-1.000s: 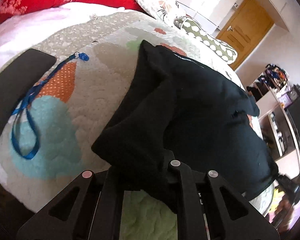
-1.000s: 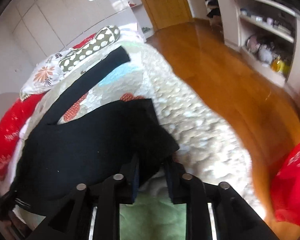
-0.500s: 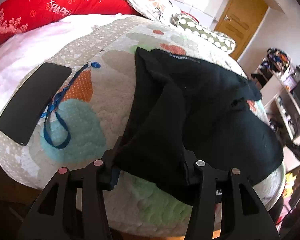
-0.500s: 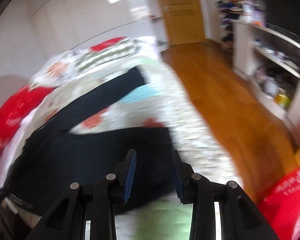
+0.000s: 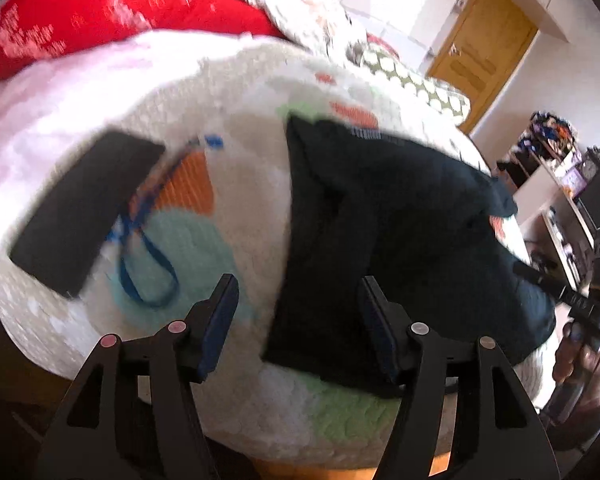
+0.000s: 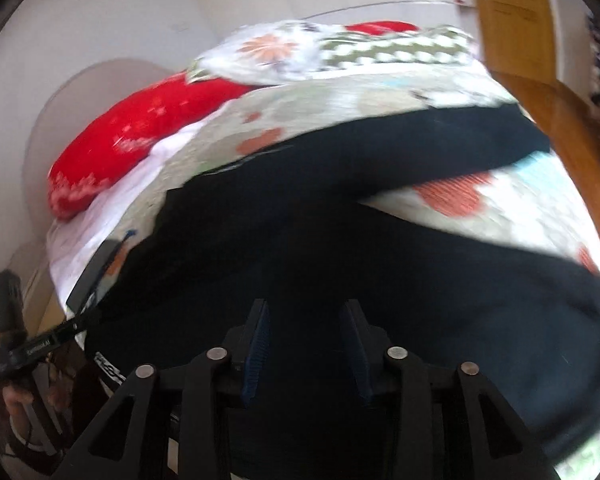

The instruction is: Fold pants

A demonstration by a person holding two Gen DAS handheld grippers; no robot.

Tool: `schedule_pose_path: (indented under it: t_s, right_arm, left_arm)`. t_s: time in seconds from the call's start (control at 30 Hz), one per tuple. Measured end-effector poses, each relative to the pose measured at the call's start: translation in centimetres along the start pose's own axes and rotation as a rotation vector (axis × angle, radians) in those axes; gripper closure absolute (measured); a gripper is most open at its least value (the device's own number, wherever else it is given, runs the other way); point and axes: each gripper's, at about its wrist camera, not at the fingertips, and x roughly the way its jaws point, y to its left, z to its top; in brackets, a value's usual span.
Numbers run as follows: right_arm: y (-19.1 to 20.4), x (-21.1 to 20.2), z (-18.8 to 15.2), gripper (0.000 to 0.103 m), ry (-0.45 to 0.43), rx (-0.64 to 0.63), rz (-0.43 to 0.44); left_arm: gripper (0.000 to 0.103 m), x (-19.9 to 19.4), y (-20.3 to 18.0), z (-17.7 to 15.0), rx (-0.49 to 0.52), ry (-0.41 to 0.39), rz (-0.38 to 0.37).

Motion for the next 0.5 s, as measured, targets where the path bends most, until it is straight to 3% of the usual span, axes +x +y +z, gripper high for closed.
schedule_pose_path:
  t_s: [0.03,0.1,0.2,0.37,0.5]
  right_arm:
    - [0.7,0.6,0.3,0.061,0.005,-0.019,0.000]
    - [2.1,1.6,0.2,0.061,0.023,-0.040,0.015]
    - [3.3,3.2,-0.1,0.061,0.053,-0.045,0.049]
    - [6.8,5.0,-1.5,0.061,0.097,-0.119,0.183]
    - [10.3,6.1,-2.7,0.060,0.110,-0.241,0.277]
  left_arm:
    - [0.023,-0.2,0.1,0.5,-0.003,-0.018,0.010]
    - [0.016,0.2,0.5,2.1,-0.018,-0.032,0.013]
    - [0.016,2.5,0.7,4.7,-0.020,-0.015,0.003]
    - [0.016,7.9,0.5,8.6,0.003,0.064,0.037]
    - [0.016,12.3,0.5,11.0,0.027,0.123,0.079]
